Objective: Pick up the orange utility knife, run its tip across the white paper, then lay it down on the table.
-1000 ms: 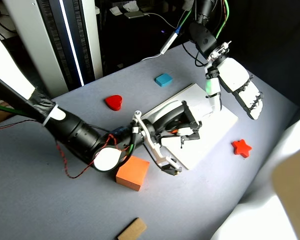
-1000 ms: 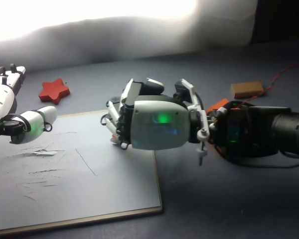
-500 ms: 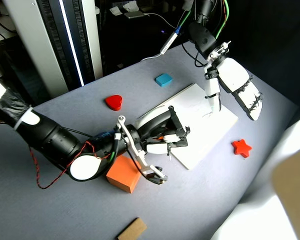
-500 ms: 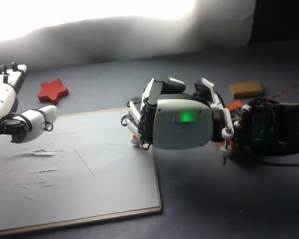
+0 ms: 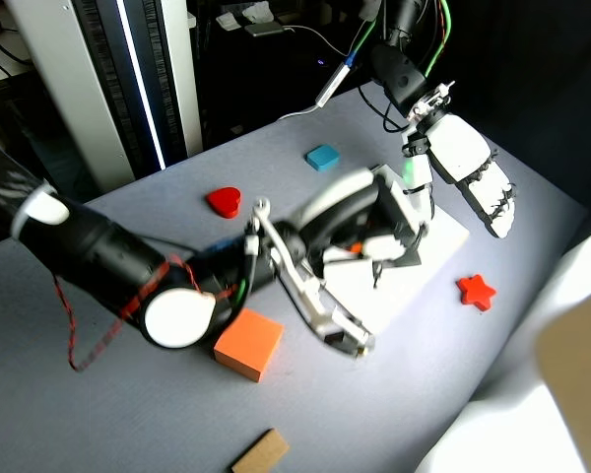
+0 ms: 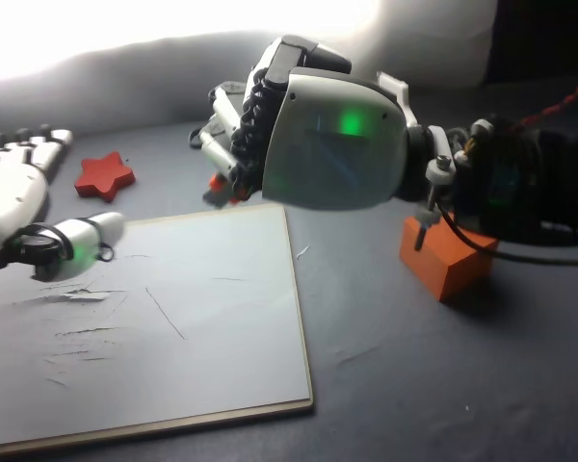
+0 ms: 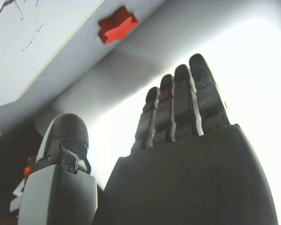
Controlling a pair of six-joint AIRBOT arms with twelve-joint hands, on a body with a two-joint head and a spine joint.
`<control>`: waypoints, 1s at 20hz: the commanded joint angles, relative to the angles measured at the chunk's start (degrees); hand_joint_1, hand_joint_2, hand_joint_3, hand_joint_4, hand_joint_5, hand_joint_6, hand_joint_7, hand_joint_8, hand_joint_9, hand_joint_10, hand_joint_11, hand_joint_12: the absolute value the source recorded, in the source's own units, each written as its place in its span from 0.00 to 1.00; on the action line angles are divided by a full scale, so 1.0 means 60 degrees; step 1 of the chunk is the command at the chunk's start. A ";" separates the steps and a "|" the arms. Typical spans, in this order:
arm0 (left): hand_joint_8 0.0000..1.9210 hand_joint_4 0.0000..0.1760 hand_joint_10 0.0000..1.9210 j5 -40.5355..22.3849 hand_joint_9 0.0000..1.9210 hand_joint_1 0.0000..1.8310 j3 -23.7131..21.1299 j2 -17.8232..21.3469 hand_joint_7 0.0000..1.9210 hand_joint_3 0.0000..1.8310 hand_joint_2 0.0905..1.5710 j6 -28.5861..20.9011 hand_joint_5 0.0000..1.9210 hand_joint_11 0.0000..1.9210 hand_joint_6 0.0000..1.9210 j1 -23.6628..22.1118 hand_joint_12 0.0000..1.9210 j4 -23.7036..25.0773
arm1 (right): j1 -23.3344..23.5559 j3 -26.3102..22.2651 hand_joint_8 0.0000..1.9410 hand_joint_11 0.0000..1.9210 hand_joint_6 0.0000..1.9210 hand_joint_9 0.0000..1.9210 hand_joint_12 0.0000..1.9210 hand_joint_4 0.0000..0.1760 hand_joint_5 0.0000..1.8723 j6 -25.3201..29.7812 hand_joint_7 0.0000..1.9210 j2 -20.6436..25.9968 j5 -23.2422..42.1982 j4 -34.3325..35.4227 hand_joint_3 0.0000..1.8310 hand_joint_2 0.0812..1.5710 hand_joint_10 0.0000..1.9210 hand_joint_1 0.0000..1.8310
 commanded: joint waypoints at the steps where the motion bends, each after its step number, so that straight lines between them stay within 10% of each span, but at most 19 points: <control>1: 0.00 0.00 0.00 -0.0349 0.04 0.06 0.0014 0.0038 0.03 0.00 0.83 0.0026 0.00 0.00 0.00 -0.0163 0.17 0.0813 | 0.0194 -0.0514 1.00 0.91 1.00 0.87 1.00 1.00 0.73 0.0198 0.81 0.0373 -0.0041 0.0821 0.00 0.84 1.00 0.80; 10: 0.00 0.00 0.00 -0.0501 0.04 0.07 -0.1071 -0.0229 0.03 0.00 0.84 0.0392 0.00 0.00 0.00 -0.0595 0.17 0.0891 | 0.0056 -0.4712 1.00 0.90 1.00 0.87 1.00 1.00 0.72 0.4741 0.80 0.3211 -0.4414 0.2420 0.00 0.84 1.00 0.79; 20: 0.00 0.00 0.00 -0.0985 0.05 0.08 -0.1851 -0.0377 0.04 0.00 0.83 0.0478 0.00 0.00 0.00 -0.0580 0.22 0.0890 | -0.0791 -0.5797 1.00 0.86 1.00 0.81 1.00 1.00 0.68 0.3986 0.75 0.4020 -0.6679 0.5255 0.00 0.84 1.00 0.82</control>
